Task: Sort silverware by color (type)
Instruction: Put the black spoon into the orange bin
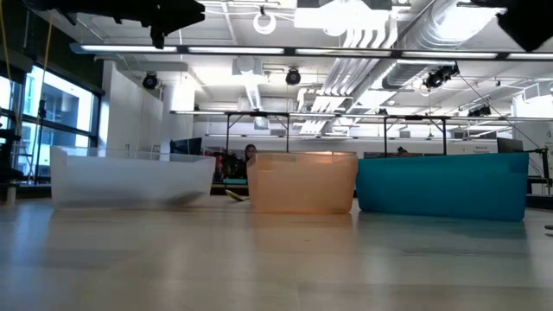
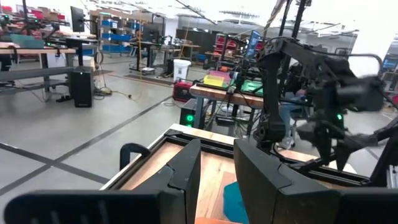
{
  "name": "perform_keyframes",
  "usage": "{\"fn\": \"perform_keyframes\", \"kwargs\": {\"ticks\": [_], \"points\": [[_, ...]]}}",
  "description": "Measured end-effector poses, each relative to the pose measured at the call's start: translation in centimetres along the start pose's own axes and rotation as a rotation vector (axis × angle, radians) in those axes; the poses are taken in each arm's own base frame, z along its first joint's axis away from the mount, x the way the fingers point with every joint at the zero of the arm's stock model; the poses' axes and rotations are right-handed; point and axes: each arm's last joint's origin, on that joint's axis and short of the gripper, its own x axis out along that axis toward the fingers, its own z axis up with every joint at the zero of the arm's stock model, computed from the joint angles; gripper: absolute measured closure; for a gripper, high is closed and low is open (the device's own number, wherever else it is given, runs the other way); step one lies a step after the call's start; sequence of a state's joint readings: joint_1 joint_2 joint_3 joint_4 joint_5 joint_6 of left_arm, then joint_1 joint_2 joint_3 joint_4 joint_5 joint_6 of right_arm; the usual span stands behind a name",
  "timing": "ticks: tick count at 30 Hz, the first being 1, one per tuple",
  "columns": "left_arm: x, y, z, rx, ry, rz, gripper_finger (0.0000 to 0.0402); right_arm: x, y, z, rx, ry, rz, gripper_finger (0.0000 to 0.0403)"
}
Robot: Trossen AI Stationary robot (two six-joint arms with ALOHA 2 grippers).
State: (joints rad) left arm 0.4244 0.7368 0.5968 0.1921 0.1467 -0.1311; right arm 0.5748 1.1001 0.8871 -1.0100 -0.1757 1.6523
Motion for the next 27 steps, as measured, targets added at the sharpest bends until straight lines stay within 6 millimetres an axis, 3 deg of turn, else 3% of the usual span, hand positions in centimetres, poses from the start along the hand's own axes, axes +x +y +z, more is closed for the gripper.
{"fn": "perform_keyframes", "kwargs": {"ticks": [6,13,18,27], "points": [[0.0,0.0,0.0,-0.014,0.000,0.000,0.0316,3.7,0.9,-1.8,0.112,0.073,-0.106,0.0238],[0.0,0.0,0.0,-0.014,0.000,0.001,0.0316,10.2,-0.4,-1.9,0.168,0.195,-0.025,0.0238],[0.0,0.0,0.0,-0.014,-0.001,0.001,0.0316,11.3,-1.4,-1.5,0.232,0.166,-0.088,0.0238],[0.0,0.0,0.0,-0.014,-0.001,0.001,0.0316,13.4,-1.6,-1.1,0.247,0.118,-0.178,0.0238]]}}
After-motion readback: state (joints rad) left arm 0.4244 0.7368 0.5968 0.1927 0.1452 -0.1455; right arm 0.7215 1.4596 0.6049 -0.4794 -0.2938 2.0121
